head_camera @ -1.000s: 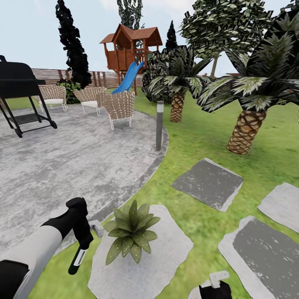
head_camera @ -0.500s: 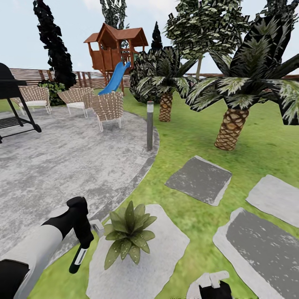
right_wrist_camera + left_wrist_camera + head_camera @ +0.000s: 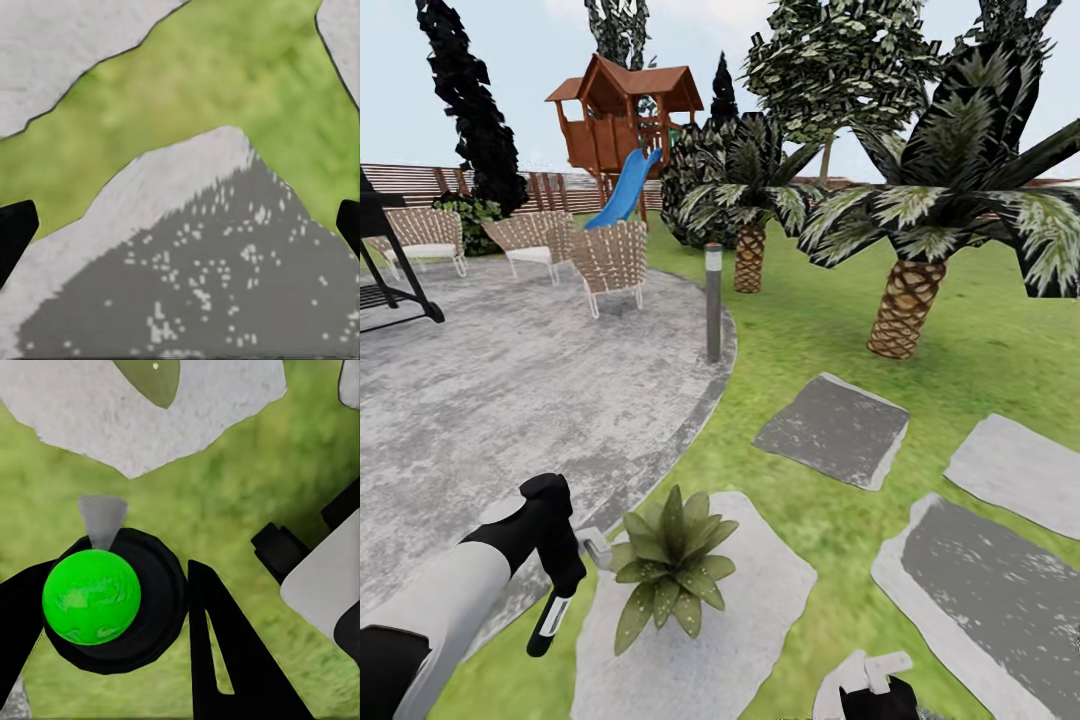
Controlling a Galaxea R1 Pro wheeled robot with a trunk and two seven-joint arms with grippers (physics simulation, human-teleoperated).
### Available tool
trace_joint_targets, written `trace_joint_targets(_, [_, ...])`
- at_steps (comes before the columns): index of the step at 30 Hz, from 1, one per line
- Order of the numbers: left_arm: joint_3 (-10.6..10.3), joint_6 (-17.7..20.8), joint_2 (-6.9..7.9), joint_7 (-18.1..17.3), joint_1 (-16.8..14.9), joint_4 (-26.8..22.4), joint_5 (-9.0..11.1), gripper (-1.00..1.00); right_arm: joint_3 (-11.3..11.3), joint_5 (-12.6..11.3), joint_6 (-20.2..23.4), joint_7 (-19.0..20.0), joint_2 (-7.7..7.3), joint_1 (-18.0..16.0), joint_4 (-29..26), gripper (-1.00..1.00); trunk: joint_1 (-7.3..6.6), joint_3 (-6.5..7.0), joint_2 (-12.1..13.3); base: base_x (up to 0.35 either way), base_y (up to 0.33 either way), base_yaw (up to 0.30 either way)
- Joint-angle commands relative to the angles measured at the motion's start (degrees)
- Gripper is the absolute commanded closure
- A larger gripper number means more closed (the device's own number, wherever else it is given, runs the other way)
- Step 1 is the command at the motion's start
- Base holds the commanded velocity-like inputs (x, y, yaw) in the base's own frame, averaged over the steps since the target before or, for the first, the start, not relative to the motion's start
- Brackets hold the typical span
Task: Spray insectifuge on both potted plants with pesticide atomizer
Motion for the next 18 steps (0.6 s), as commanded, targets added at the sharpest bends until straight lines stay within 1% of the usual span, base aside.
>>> trace_joint_targets(1, [-0.27, 0.64, 0.07, -0.38, -0.02, -0.07, -0.12, 1.00, -0.42, 0.57, -0.25, -0.12, 0.02, -0.06, 0.11, -1.00, -0.01, -0.05, -0.02, 0.000, 0.296, -0.232])
trace_joint_targets(6, [-0.27, 0.67, 0.03, -0.38, -0.03, -0.12, -0.12, 1.00, -0.42, 0.55, -0.24, -0.12, 0.02, -0.06, 0.09, -1.00, -0.01, -0.05, -0.02, -0.003, 0.302, -0.264])
trace_joint_targets(9, [-0.27, 0.67, 0.00, -0.38, -0.03, -0.23, -0.12, 1.00, -0.42, 0.58, -0.25, -0.12, 0.02, -0.06, 0.07, -1.00, -0.01, -0.05, -0.02, -0.084, 0.301, -0.268])
trace_joint_targets(18, [-0.27, 0.67, 0.00, -0.38, 0.01, 0.05, -0.09, 1.00, -0.42, 0.54, -0.25, -0.12, 0.02, -0.06, 0.05, -1.00, -0.01, -0.05, -0.02, -0.216, 0.249, -0.268])
